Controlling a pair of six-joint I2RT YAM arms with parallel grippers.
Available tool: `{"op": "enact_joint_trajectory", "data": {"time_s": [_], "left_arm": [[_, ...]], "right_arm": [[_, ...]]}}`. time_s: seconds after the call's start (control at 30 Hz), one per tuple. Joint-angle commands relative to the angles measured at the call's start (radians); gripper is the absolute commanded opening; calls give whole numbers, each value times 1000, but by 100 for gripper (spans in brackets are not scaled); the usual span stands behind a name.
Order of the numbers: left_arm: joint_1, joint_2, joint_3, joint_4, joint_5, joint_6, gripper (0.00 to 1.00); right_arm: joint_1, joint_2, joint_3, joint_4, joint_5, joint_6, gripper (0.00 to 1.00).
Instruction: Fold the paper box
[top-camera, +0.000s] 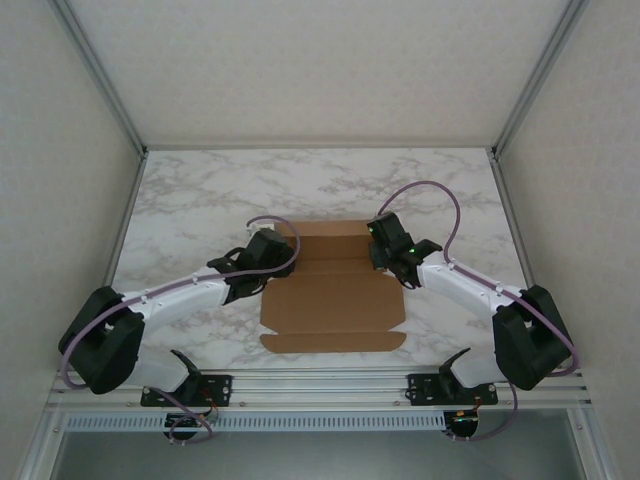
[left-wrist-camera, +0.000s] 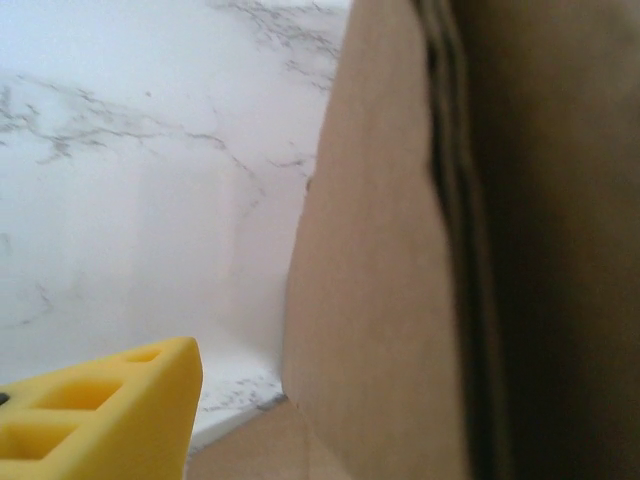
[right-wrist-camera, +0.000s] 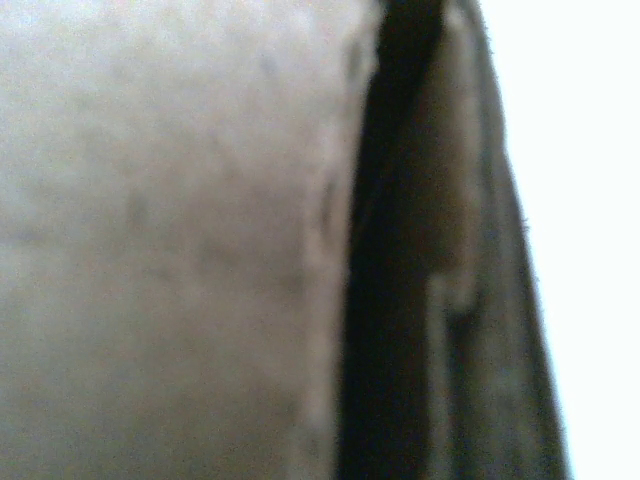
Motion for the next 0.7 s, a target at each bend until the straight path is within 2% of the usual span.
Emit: {"op": "enact_joint_trajectory", "data": {"time_s": [0.0, 0.2, 0.67], "left_arm": [[-6, 19, 20, 79, -86, 40, 63], [-6, 51, 29, 132, -108, 58, 57], [-6, 166, 52, 105, -245, 33, 9]], "right_arm": [[-2, -18, -6, 16, -33, -6, 0], [-2, -15, 0, 12, -31, -15, 0], [6, -15, 9, 23, -66, -13, 0]]}}
